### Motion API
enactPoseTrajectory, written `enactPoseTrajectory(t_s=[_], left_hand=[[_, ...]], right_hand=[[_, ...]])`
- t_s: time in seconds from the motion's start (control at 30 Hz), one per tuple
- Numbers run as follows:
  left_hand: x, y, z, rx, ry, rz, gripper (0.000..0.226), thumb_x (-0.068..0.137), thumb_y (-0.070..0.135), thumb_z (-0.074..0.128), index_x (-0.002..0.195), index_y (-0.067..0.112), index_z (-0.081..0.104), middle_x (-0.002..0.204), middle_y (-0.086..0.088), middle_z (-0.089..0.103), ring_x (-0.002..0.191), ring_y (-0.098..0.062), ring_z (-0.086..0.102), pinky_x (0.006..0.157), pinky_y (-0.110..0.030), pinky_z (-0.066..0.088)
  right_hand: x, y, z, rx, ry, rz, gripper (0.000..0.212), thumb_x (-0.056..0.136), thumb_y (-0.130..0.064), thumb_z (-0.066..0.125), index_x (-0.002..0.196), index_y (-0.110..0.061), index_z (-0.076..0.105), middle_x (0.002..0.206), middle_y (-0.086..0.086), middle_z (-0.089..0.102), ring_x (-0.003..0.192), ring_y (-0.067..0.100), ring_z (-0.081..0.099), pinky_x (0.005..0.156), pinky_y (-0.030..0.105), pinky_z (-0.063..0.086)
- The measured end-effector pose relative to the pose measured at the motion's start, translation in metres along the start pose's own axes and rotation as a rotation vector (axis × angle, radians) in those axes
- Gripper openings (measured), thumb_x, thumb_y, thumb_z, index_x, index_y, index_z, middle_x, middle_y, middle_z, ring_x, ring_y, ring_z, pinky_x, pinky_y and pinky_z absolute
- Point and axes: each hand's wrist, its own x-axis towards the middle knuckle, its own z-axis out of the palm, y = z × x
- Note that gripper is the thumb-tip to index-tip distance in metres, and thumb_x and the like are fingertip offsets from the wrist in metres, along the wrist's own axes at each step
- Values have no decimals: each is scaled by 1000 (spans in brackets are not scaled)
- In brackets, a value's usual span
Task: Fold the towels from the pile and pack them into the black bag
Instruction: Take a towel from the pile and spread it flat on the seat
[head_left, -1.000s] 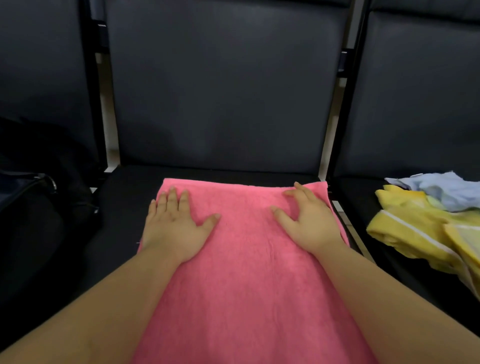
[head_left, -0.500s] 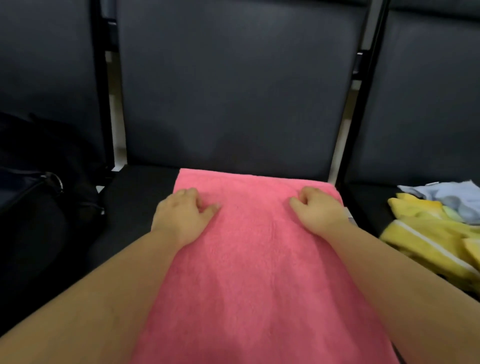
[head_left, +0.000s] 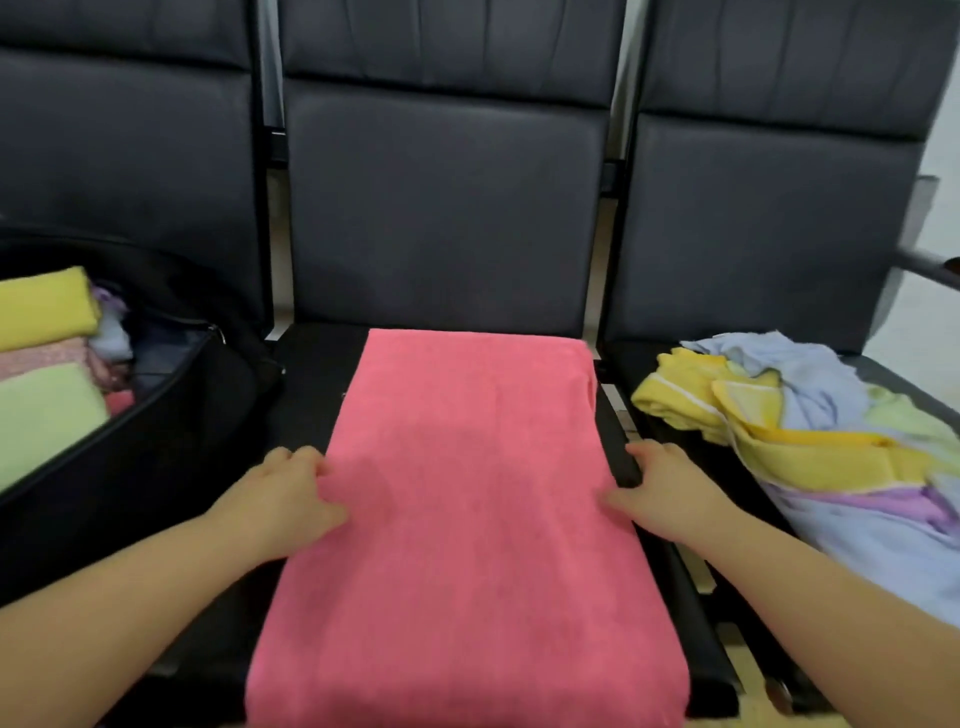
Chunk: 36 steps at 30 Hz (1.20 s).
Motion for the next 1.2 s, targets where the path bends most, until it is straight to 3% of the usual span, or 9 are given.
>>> enactPoseTrajectory(t_s=[0.13, 0.27, 0.37, 0.43, 0.53, 0.67, 0.87, 1.03, 1.2], left_hand=[[-22, -3, 2, -86, -61, -124, 59, 69, 46, 78, 112, 13, 53, 111, -6, 60, 96, -21, 60, 80, -27, 48], [-26, 2, 1, -137, -88, -117, 33, 73, 35, 79, 77, 7, 63, 76, -6, 57, 74, -21, 56, 62, -26, 42], [-24, 5, 1, -218, -88, -122, 29, 80, 26, 74, 87, 1, 63, 84, -10, 59, 80, -25, 57, 67, -27, 44], [-24, 5, -1, -431, -121, -163, 19, 87, 17, 67, 83, 2, 57, 78, -11, 55, 71, -24, 54, 61, -29, 45], [-27, 4, -6, -754, -240, -246, 12, 95, 9, 56, 85, 2, 55, 76, -13, 59, 67, -23, 57, 60, -35, 49], [-33, 3, -7, -871, -277, -244, 10, 96, 5, 53, 88, 1, 57, 84, -13, 64, 74, -23, 61, 68, -37, 50], [-32, -6, -11, -921, -161, -245, 14, 96, 2, 52, 106, -5, 57, 82, -12, 59, 67, -20, 57, 48, -32, 49], [-30, -22, -19, -942, -131, -147, 12, 94, 1, 53, 90, 11, 57, 83, -10, 56, 65, -15, 51, 57, -27, 47], [-39, -36, -28, -920, -241, -16, 29, 95, -2, 48, 94, 16, 70, 93, -1, 68, 80, -11, 61, 65, -23, 49]], right_hand=[[-25, 9, 3, 76, -4, 112, 41, 75, -44, 73, 82, -13, 48, 79, -2, 54, 78, 18, 57, 62, 29, 39], [-37, 0, 10, 112, -55, 131, 50, 78, -36, 73, 54, -14, 35, 52, -1, 39, 49, 14, 41, 47, 26, 28], [-42, -13, 10, 128, -64, 105, 42, 82, -22, 68, 55, -11, 38, 57, 2, 43, 54, 15, 42, 50, 28, 31], [-44, -21, 6, 457, -66, 156, 31, 85, -13, 63, 60, -10, 44, 64, 7, 48, 59, 18, 46, 56, 28, 35], [-49, -30, -3, 1145, -287, 370, 8, 92, -8, 55, 88, -5, 61, 89, 15, 65, 79, 27, 61, 66, 37, 47], [-48, -25, -10, 1328, -385, 346, 20, 94, -11, 50, 108, -5, 62, 105, 16, 67, 95, 29, 63, 73, 40, 49], [-42, -3, -13, 1225, -448, 295, 35, 92, -17, 56, 124, -2, 59, 106, 11, 65, 85, 22, 64, 71, 35, 57], [-50, 19, -25, 1015, -322, 245, 13, 88, 0, 59, 96, -9, 64, 90, 8, 65, 77, 20, 62, 61, 30, 56], [-67, 29, -36, 760, -337, 198, 15, 88, 4, 60, 95, -6, 69, 86, 9, 70, 75, 19, 66, 59, 26, 54]])
